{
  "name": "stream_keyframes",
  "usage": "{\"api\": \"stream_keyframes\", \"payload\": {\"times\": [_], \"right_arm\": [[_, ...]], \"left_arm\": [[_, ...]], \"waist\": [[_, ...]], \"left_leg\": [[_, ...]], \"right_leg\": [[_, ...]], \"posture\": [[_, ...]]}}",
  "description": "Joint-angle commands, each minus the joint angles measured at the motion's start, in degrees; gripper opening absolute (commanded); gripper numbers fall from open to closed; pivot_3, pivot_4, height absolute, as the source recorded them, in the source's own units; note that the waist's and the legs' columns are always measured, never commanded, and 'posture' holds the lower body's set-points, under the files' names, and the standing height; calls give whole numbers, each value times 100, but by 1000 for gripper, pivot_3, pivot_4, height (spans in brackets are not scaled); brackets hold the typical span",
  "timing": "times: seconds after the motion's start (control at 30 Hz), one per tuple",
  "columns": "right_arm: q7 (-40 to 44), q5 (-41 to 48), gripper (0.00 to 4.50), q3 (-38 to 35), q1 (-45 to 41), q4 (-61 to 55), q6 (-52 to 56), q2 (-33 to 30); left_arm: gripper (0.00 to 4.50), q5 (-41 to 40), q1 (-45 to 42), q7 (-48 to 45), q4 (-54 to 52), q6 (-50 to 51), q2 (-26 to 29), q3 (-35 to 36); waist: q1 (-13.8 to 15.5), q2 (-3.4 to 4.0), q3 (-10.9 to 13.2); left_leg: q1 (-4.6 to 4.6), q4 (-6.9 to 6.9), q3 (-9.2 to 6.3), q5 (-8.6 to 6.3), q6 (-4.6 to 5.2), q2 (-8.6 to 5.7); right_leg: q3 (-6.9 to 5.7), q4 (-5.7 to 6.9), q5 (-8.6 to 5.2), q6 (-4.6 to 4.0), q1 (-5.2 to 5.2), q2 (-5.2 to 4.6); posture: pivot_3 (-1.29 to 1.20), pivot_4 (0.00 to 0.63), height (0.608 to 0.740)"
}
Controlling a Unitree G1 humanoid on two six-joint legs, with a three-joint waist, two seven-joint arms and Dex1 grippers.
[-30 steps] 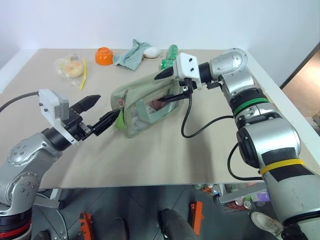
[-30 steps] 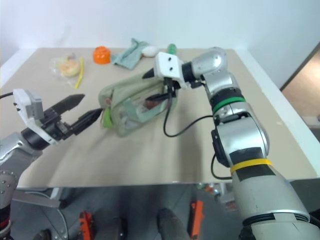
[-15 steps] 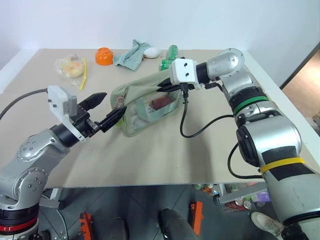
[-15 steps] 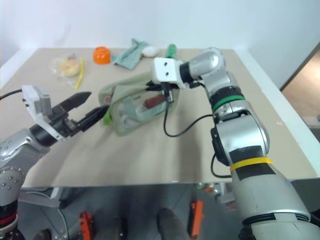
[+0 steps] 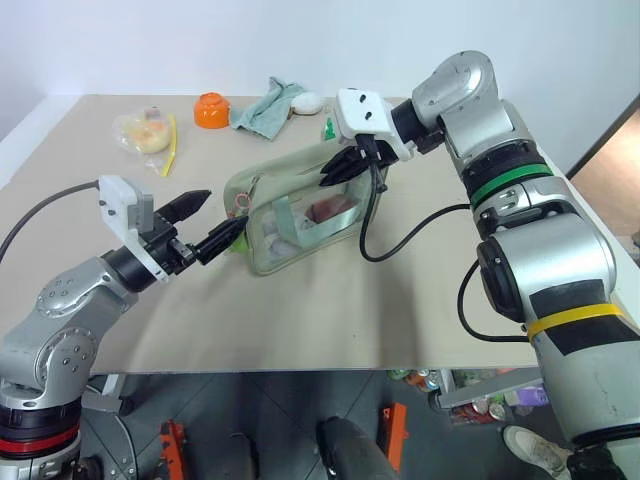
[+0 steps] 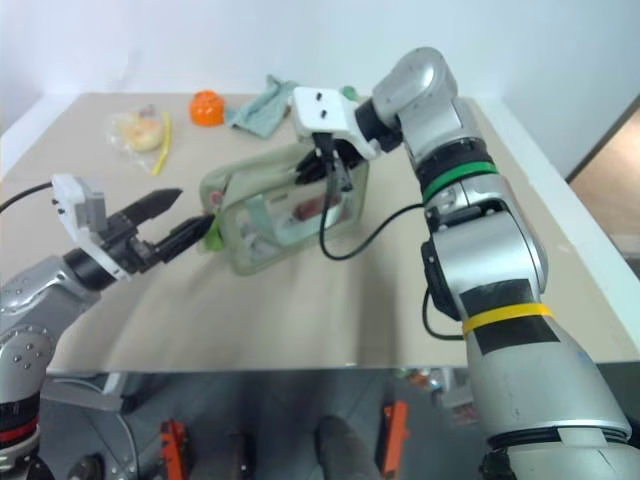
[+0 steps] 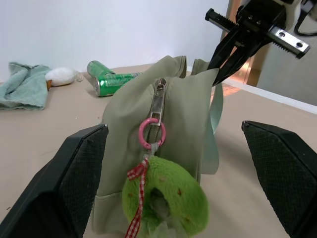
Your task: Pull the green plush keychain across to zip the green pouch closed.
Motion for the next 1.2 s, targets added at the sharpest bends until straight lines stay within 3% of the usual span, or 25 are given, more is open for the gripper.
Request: {"api": "stream_keyframes", "payload": {"times": [0.03, 0.37, 0.57, 0.87, 1.2], "right_arm": [[261, -176, 48, 127, -90, -1098, 1314, -256], [277, 157, 48, -1, 1891, -5429, 4286, -1732], [156, 498, 48, 175, 2492, -7340, 5840, -2490], [-498, 782, 48, 501, 1887, -7617, 6830, -2419], [-1213, 1150, 48, 669, 2061, -7612, 7118, -2283]], "left_arm": [[4500, 118, -114, -222, 72, -231, -44, -46], [4500, 299, -363, -642, 522, -371, -50, -160], [4500, 428, -714, -1019, 953, -433, -91, -324], [4500, 575, -931, -1349, 1258, -536, -261, -485], [4500, 447, -832, -1528, 904, -502, -353, -500]], "waist": [[16, 5, 3], [185, 13, 7], [194, 20, 11], [139, 22, 13], [146, 22, 13]], "left_leg": [[-3, 0, -4, 0, -1, -1], [-19, 18, -32, 2, -3, -12], [-30, 68, -43, 2, -2, -15], [-6, 78, -28, 11, 9, -10], [-12, 77, -39, 11, 10, -9]], "right_leg": [[-3, 0, 0, -1, -1, 0], [-38, 4, -6, -3, 2, -16], [-53, 18, -12, 7, 9, -18], [-46, 67, -38, 22, 3, -10], [-44, 72, -48, 22, 3, -4]], "posture": [[0, 150, 740], [0, 150, 740], [0, 150, 740], [0, 150, 740], [0, 150, 740]]}}
